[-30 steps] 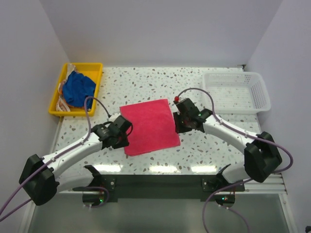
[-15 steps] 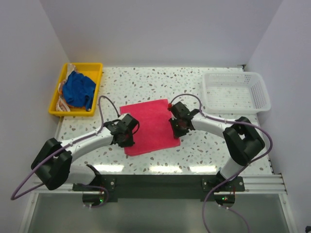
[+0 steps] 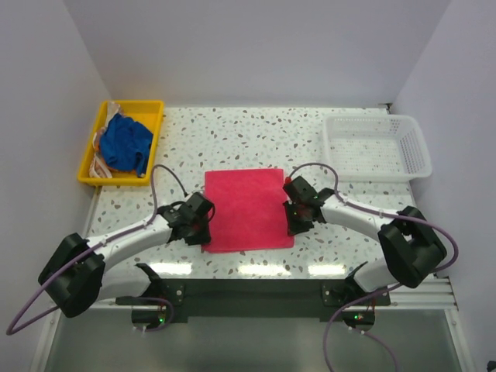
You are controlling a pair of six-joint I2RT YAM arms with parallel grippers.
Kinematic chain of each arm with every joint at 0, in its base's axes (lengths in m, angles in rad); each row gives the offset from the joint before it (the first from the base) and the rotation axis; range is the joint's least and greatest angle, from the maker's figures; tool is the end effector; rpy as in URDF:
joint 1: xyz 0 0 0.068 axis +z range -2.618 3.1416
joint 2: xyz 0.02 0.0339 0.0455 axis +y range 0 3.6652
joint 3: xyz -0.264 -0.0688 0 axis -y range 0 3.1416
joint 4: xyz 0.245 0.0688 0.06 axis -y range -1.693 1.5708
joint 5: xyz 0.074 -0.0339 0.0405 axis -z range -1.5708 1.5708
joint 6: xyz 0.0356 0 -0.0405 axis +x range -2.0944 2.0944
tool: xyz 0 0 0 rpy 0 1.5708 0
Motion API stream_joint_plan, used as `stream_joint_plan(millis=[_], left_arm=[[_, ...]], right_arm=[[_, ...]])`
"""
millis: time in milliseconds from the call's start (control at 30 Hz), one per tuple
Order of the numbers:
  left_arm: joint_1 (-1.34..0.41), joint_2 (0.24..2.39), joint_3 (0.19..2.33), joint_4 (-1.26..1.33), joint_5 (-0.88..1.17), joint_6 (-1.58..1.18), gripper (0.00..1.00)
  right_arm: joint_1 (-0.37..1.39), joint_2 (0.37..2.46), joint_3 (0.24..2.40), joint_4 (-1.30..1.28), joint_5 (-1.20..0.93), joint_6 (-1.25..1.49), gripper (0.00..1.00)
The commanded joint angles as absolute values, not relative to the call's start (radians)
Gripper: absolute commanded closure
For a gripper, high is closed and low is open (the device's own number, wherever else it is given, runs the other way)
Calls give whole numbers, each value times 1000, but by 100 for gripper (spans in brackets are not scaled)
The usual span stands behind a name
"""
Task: Fold and stack the towels
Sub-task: Fold the towel
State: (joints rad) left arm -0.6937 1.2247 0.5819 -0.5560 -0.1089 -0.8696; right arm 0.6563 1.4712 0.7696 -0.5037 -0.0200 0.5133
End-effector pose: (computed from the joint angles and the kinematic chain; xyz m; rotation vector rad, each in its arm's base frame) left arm 0.1580 -0.1264 0.1611 -0.2736 2.7768 -0.2619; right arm 0.2046 0.1585 0.1615 -0.2075 2.8236 0.3124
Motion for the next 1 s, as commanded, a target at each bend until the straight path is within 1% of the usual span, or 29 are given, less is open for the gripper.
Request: stream_joint_plan(millis=[0,67,100,133,200,333,367,500,567,700,767,967], left_arm=[[-692,1161,627,-606,-121,-842,66],[-692,1158,724,-624,-146,-818,61],[-692,1167,756,-623,-162,-807,59],[-690,1176,819,-615,-169,-793,59],[-664,1219,874,-583,-193,-740,58],[-516,1348,988,-459,-167,-599,63],[-496,1380,1008,-419,-160,-579,67],[-423,1590,1126,-393,-111,-505,73],[-405,1646,1175,-370,-98,-482,77],[-374,1784,1226,-336,-83,-454,78],[-357,1828,1255,-336,-77,-446,81],[-327,1913,1253,-324,-100,-422,84]], right_arm=[[658,1414,836,-607,17,508,81],[655,1437,906,-615,37,463,80],[653,1453,989,-621,54,428,80],[647,1468,1030,-620,64,411,80],[632,1531,1142,-597,74,356,81],[571,1669,1299,-543,69,292,87],[557,1692,1322,-531,64,287,87],[506,1833,1434,-473,41,256,91],[482,1877,1456,-457,20,255,91],[453,1976,1495,-419,11,250,92],[443,2034,1508,-425,15,250,92],[425,2065,1491,-405,44,229,94]])
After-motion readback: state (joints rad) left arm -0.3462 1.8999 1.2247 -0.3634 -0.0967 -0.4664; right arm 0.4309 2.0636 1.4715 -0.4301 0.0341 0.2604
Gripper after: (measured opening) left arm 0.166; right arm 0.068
